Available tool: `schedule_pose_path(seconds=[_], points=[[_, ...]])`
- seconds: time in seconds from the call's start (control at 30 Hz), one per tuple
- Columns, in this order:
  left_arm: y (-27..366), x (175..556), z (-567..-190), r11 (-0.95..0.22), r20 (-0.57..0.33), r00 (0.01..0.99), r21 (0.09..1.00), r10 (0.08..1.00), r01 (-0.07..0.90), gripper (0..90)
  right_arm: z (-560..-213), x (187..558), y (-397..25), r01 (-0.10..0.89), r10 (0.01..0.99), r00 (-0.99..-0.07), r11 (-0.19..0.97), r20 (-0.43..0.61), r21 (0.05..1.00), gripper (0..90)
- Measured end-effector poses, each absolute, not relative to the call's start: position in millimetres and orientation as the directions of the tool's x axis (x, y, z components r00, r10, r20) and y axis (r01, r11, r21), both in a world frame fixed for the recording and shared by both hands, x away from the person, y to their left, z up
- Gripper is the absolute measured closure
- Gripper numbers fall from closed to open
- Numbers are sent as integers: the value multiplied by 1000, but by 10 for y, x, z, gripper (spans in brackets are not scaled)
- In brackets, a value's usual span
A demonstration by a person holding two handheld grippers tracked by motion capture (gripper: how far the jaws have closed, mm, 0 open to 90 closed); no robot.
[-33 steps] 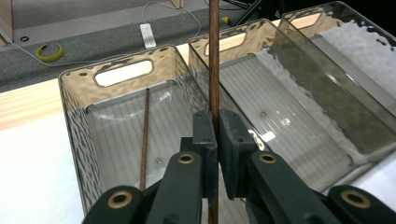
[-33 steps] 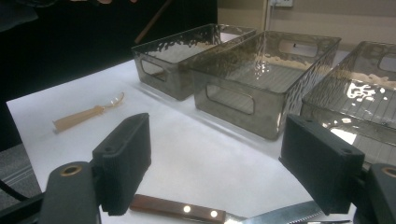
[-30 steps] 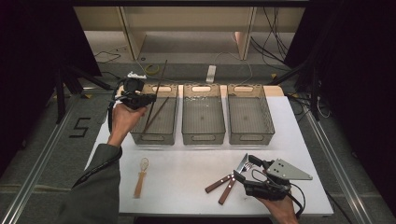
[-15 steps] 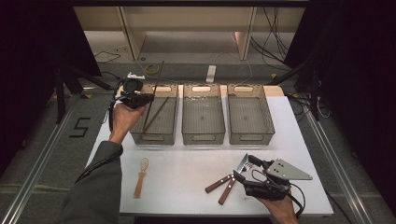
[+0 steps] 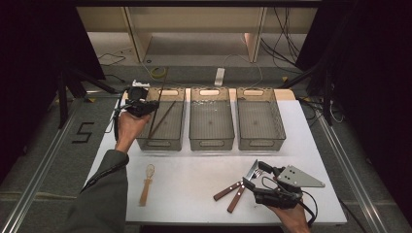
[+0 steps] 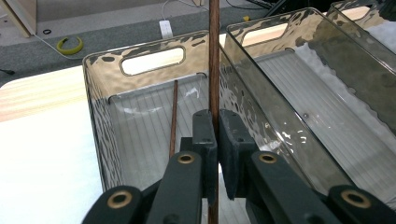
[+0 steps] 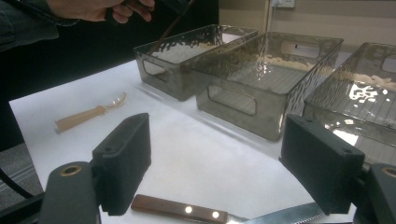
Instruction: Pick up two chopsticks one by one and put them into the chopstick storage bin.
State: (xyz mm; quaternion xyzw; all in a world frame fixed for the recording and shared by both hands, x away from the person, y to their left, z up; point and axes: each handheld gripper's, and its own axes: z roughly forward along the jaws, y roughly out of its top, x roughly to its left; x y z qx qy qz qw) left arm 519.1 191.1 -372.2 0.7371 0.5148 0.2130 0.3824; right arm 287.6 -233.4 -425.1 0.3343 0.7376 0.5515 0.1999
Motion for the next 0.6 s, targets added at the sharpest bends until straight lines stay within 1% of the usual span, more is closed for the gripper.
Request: schedule_pose_path(seconds=[0.23,0.6], points=[[1911,5171,-3787,-180,-75,378,782,923,596,851,-4250,2876,-2336,274,714,-695,166,76,947,248],[1945,5170,-3923,-203,-58,370,751,927,628,849,-4251,2877,-2334,276,714,-696,168,76,946,248]])
